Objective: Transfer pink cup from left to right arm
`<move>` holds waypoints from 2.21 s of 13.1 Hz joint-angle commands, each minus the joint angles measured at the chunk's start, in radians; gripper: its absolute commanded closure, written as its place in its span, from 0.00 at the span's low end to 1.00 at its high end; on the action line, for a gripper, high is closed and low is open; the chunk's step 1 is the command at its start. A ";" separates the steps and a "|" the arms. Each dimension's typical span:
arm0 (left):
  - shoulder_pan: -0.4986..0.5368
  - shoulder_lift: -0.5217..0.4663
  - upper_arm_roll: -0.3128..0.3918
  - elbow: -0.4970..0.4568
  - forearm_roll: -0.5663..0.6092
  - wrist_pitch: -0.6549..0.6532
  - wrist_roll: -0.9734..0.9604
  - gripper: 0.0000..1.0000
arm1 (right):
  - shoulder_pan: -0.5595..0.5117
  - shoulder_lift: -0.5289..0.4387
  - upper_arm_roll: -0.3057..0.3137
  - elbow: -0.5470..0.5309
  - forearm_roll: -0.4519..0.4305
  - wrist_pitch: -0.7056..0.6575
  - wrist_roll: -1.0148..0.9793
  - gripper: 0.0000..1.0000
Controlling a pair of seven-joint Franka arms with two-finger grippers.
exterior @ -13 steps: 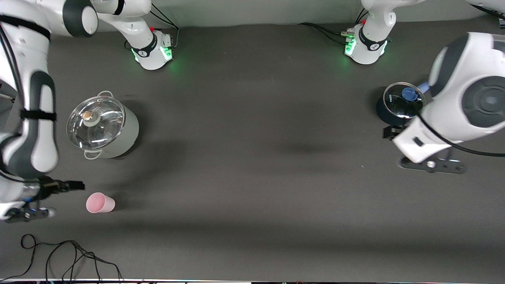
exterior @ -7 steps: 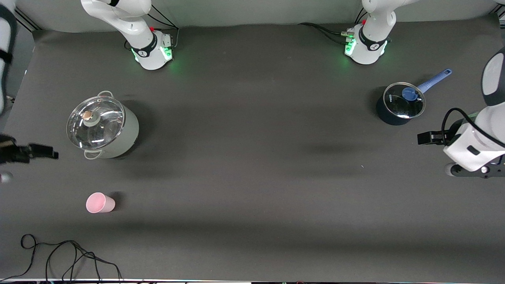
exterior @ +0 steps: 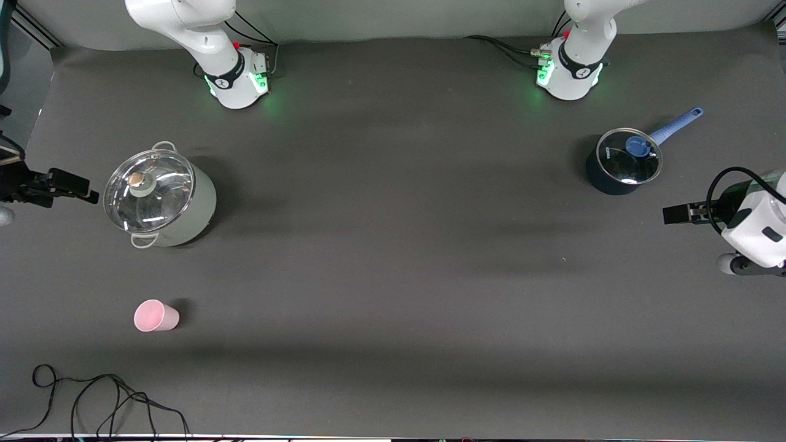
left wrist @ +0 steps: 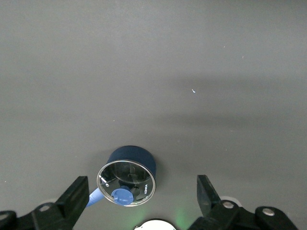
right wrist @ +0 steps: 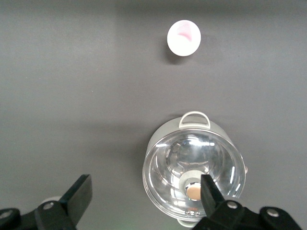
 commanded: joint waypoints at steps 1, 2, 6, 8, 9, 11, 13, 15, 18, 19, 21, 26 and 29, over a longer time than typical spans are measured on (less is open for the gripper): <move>0.005 -0.031 -0.007 -0.032 -0.009 -0.001 0.000 0.00 | 0.040 -0.044 -0.001 -0.047 -0.049 0.026 0.074 0.00; 0.007 -0.031 -0.007 -0.032 -0.014 -0.001 0.000 0.00 | 0.040 -0.045 -0.001 -0.044 -0.049 0.024 0.074 0.00; -0.046 -0.097 0.087 -0.115 -0.077 0.038 0.000 0.00 | 0.037 -0.047 -0.004 -0.023 -0.046 0.029 0.075 0.00; -0.163 -0.108 0.208 -0.110 -0.089 0.033 0.000 0.00 | -0.007 -0.045 0.018 -0.015 -0.042 0.030 0.075 0.00; -0.221 -0.117 0.286 -0.110 -0.115 0.035 0.002 0.00 | -0.082 -0.047 0.097 -0.012 -0.039 0.030 0.075 0.00; -0.357 -0.129 0.466 -0.115 -0.162 0.045 0.078 0.00 | -0.204 -0.045 0.237 0.002 -0.039 0.029 0.080 0.00; -0.438 -0.167 0.595 -0.167 -0.219 0.091 0.164 0.00 | -0.210 -0.045 0.251 0.013 -0.040 0.030 0.140 0.00; -0.429 -0.273 0.609 -0.353 -0.241 0.232 0.215 0.00 | -0.210 -0.045 0.254 0.031 -0.039 0.029 0.146 0.00; -0.351 -0.355 0.544 -0.510 -0.241 0.347 0.275 0.00 | -0.199 -0.044 0.254 0.039 -0.039 0.027 0.147 0.00; -0.282 -0.355 0.473 -0.509 -0.239 0.351 0.289 0.00 | -0.199 -0.041 0.254 0.043 -0.039 0.027 0.147 0.00; -0.257 -0.367 0.430 -0.521 -0.238 0.381 0.292 0.00 | -0.195 -0.028 0.254 0.045 -0.039 0.029 0.146 0.00; -0.289 -0.362 0.422 -0.495 -0.239 0.499 0.301 0.00 | -0.192 -0.022 0.254 0.046 -0.039 0.029 0.132 0.00; -0.301 -0.321 0.424 -0.419 -0.230 0.483 0.312 0.00 | -0.193 -0.027 0.254 0.045 -0.045 0.029 0.126 0.00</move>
